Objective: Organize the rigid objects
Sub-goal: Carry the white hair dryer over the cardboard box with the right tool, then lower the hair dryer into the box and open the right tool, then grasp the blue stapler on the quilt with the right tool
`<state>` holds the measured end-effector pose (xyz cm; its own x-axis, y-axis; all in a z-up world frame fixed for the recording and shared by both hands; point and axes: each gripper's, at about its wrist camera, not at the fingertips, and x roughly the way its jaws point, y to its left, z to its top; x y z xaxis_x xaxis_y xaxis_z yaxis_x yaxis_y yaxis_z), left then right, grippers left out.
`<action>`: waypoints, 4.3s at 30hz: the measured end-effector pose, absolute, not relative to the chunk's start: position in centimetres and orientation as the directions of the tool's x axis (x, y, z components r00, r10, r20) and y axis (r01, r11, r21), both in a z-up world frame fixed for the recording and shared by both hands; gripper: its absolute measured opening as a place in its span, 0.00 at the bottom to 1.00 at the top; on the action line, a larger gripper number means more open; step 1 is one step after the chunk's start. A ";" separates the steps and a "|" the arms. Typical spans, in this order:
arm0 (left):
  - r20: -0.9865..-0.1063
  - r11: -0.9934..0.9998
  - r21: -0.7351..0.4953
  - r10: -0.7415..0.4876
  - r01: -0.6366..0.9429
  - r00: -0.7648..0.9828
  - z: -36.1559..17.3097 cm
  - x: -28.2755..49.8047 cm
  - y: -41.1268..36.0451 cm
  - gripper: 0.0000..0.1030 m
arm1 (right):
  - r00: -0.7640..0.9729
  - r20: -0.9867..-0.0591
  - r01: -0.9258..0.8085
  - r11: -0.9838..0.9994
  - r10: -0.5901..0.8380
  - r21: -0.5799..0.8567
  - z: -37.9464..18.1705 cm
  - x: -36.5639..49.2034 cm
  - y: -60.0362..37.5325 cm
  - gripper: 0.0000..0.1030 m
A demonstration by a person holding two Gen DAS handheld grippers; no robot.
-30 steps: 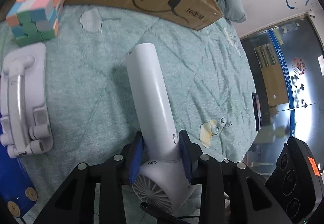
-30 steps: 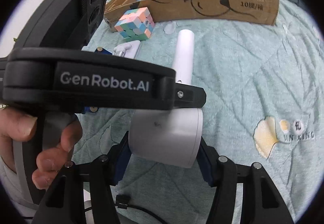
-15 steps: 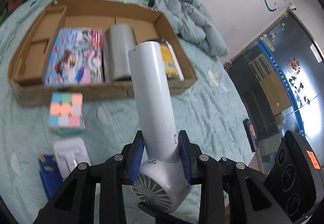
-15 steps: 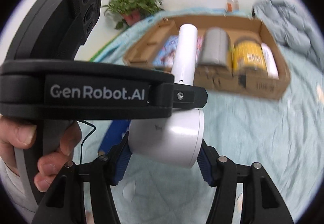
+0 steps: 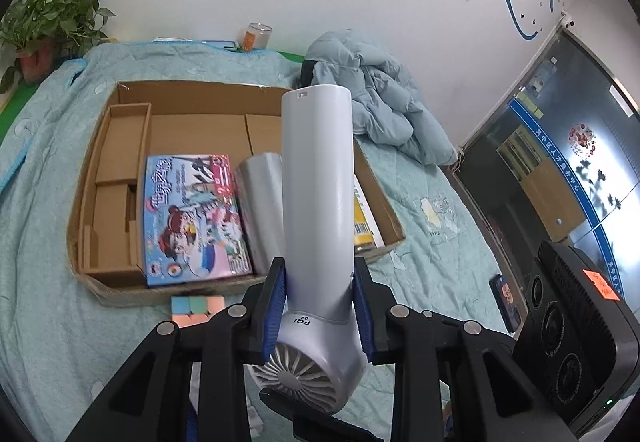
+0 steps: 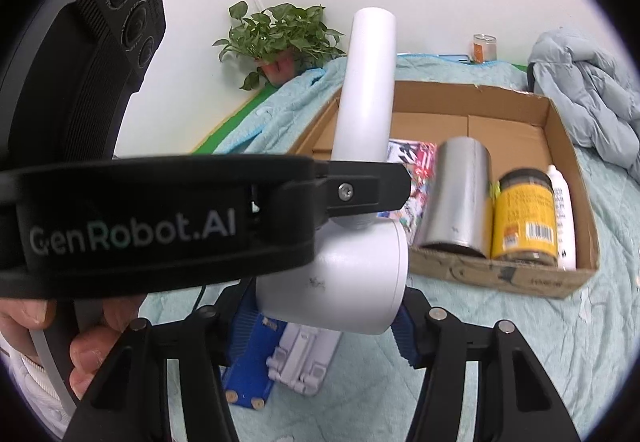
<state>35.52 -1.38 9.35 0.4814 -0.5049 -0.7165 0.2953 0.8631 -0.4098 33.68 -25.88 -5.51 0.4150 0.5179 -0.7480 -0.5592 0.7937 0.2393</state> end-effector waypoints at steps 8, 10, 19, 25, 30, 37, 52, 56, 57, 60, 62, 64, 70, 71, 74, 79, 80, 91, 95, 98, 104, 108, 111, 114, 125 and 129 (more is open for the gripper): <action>-0.730 0.868 -0.399 -0.496 0.296 0.471 9.1 38.2 0.1 0.28 | 0.402 -0.752 -0.550 0.794 0.523 0.259 -5.7 36.1 -24.3 0.55; -0.737 0.870 -0.398 -0.492 0.290 0.464 8.6 38.9 0.5 0.28 | 0.392 -0.756 -0.547 0.793 0.525 0.267 -6.2 36.7 -24.0 0.55; -0.760 0.871 -0.402 -0.489 0.281 0.429 5.6 41.7 1.5 0.28 | 0.371 -0.767 -0.521 0.801 0.524 0.296 -8.1 38.2 -22.7 0.55; -0.774 0.868 -0.413 -0.494 0.274 0.397 3.4 42.9 1.6 0.28 | 0.345 -0.787 -0.503 0.809 0.512 0.305 -9.5 38.9 -22.5 0.55; -0.778 0.867 -0.419 -0.496 0.270 0.386 2.6 43.3 1.7 0.28 | 0.335 -0.795 -0.496 0.812 0.506 0.307 -9.8 39.0 -22.4 0.55; -0.787 0.870 -0.419 -0.491 0.261 0.373 1.9 43.7 1.8 0.28 | 0.315 -0.802 -0.495 0.809 0.507 0.317 -10.0 39.4 -22.1 0.55; -0.784 0.851 -0.473 -0.525 0.230 0.330 -0.7 45.5 3.1 0.28 | 0.284 -0.824 -0.483 0.816 0.490 0.319 -11.8 40.6 -20.9 0.55; -0.779 0.846 -0.484 -0.534 0.226 0.330 -0.8 46.1 3.7 0.28 | 0.283 -0.825 -0.483 0.816 0.490 0.318 -11.7 40.9 -20.5 0.55; -0.779 0.845 -0.486 -0.535 0.224 0.327 -0.8 46.3 3.7 0.28 | 0.284 -0.825 -0.484 0.816 0.488 0.316 -11.7 41.0 -20.4 0.55; -0.781 0.845 -0.486 -0.534 0.222 0.324 -0.6 46.7 3.8 0.28 | 0.277 -0.827 -0.481 0.816 0.489 0.321 -11.6 41.2 -20.2 0.55; -0.781 0.844 -0.488 -0.535 0.221 0.322 -0.5 47.0 3.9 0.28 | 0.275 -0.827 -0.481 0.814 0.491 0.324 -11.6 41.5 -20.1 0.55; -0.782 0.845 -0.486 -0.534 0.222 0.321 -0.3 47.3 4.1 0.28 | 0.271 -0.825 -0.482 0.812 0.497 0.330 -11.5 41.6 -20.2 0.55; -0.775 0.834 -0.514 -0.552 0.201 0.307 -1.1 48.6 5.3 0.28 | 0.254 -0.829 -0.484 0.808 0.498 0.337 -11.9 42.3 -20.1 0.55; -0.773 0.831 -0.521 -0.557 0.197 0.305 -1.3 48.8 5.4 0.28 | 0.247 -0.830 -0.482 0.806 0.500 0.343 -12.0 42.5 -20.1 0.55; -0.770 0.825 -0.527 -0.565 0.204 0.297 -1.8 49.4 5.7 0.28 | 0.235 -0.834 -0.477 0.807 0.498 0.347 -12.2 43.1 -19.8 0.55; -0.769 0.820 -0.542 -0.572 0.182 0.286 -2.4 50.2 6.4 0.29 | 0.226 -0.840 -0.471 0.810 0.494 0.349 -12.5 43.5 -19.7 0.55; -0.771 0.822 -0.542 -0.570 0.176 0.284 -2.6 50.4 6.5 0.29 | 0.218 -0.840 -0.470 0.808 0.497 0.355 -12.5 43.6 -19.7 0.55; -0.782 0.834 -0.544 -0.544 0.093 0.304 -4.9 49.3 9.3 0.30 | 0.093 -0.804 -0.434 0.750 0.588 0.498 -14.2 43.8 -21.4 0.57; -0.782 0.851 -0.514 -0.516 0.108 0.349 -4.2 47.8 9.7 0.30 | 0.127 -0.817 -0.453 0.766 0.562 0.456 -14.0 43.4 -21.6 0.50; -0.791 0.859 -0.505 -0.501 0.088 0.352 -4.1 47.4 10.0 0.30 | 0.126 -0.825 -0.454 0.771 0.551 0.445 -13.8 43.0 -21.5 0.50; -0.789 0.885 -0.451 -0.456 0.115 0.411 -2.6 45.1 9.8 0.37 | 0.180 -0.784 -0.506 0.739 0.594 0.444 -11.4 40.0 -22.8 0.69; -0.724 0.927 -0.341 -0.364 0.154 0.586 0.8 40.2 8.8 0.80 | 0.323 -0.774 -0.558 0.770 0.545 0.309 -9.6 35.9 -25.9 0.85; -0.646 0.967 -0.228 -0.237 0.112 0.726 3.1 35.0 8.4 0.99 | 0.366 -0.780 -0.531 0.802 0.508 0.273 -9.7 33.9 -28.1 0.85; -0.621 0.973 -0.210 -0.207 0.094 0.756 3.9 31.8 8.1 0.98 | 0.403 -0.773 -0.493 0.828 0.490 0.268 -10.1 31.9 -30.9 0.30; -0.718 0.953 -0.300 -0.250 0.035 0.650 -0.3 23.6 9.4 0.97 | 0.238 -0.793 -0.471 0.781 0.560 0.410 -14.0 27.9 -31.5 0.92; -0.802 0.945 -0.327 -0.280 0.005 0.527 -4.9 23.6 9.7 0.97 | 0.132 -0.804 -0.543 0.721 0.580 0.431 -15.6 25.2 -29.2 0.92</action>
<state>23.59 9.69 -4.90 0.5270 -0.2802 -0.8023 0.0045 0.9450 -0.3271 25.16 -29.25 -15.58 0.1320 0.5803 -0.8036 -0.5429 0.7206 0.4312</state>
